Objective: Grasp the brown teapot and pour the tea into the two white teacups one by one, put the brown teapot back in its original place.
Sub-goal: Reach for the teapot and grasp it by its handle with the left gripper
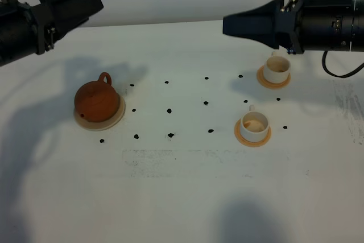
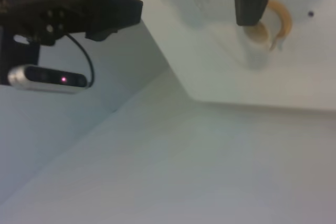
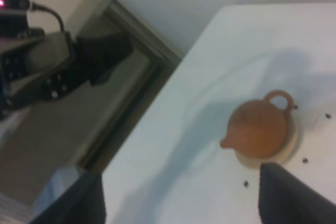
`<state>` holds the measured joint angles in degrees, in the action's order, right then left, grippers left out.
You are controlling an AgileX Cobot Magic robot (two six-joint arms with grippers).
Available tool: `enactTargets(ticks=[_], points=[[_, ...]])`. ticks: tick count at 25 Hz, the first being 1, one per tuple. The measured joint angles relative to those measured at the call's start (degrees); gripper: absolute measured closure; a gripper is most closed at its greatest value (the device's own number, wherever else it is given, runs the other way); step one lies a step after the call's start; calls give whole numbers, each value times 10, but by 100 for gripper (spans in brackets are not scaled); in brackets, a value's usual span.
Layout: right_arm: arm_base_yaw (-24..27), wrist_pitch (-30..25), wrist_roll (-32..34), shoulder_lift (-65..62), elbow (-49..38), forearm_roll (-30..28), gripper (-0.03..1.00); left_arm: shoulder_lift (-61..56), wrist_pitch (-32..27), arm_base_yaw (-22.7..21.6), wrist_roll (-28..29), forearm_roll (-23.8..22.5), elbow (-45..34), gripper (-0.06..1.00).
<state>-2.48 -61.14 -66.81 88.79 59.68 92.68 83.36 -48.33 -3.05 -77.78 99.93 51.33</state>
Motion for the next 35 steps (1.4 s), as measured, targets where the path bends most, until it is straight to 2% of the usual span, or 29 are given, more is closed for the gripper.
enactTargets(ticks=[4, 8, 12, 15, 19, 25, 30, 35], points=[[0, -6, -17, 0, 0, 7, 38, -1, -22, 0, -67, 1, 12, 28], [0, -34, -53, 0, 1, 7, 38, -20, -30, 0, -94, -6, 26, 28], [0, -49, -81, -11, 31, -26, 38, -48, -31, 0, -121, -18, 29, 28], [0, -30, -65, -39, 69, -68, 38, -70, -33, 0, -126, -57, 29, 28], [0, 14, -3, -80, 106, -177, 40, -98, -34, 0, -126, -121, 29, 28], [0, 67, 137, -135, 113, -329, 44, -122, -10, 0, -121, -172, 29, 28], [0, 66, 273, -184, 113, -471, 46, -124, 65, 0, -46, -257, 29, 29], [0, 43, 384, -244, 113, -590, 48, -124, 100, 0, 20, -323, 29, 34]])
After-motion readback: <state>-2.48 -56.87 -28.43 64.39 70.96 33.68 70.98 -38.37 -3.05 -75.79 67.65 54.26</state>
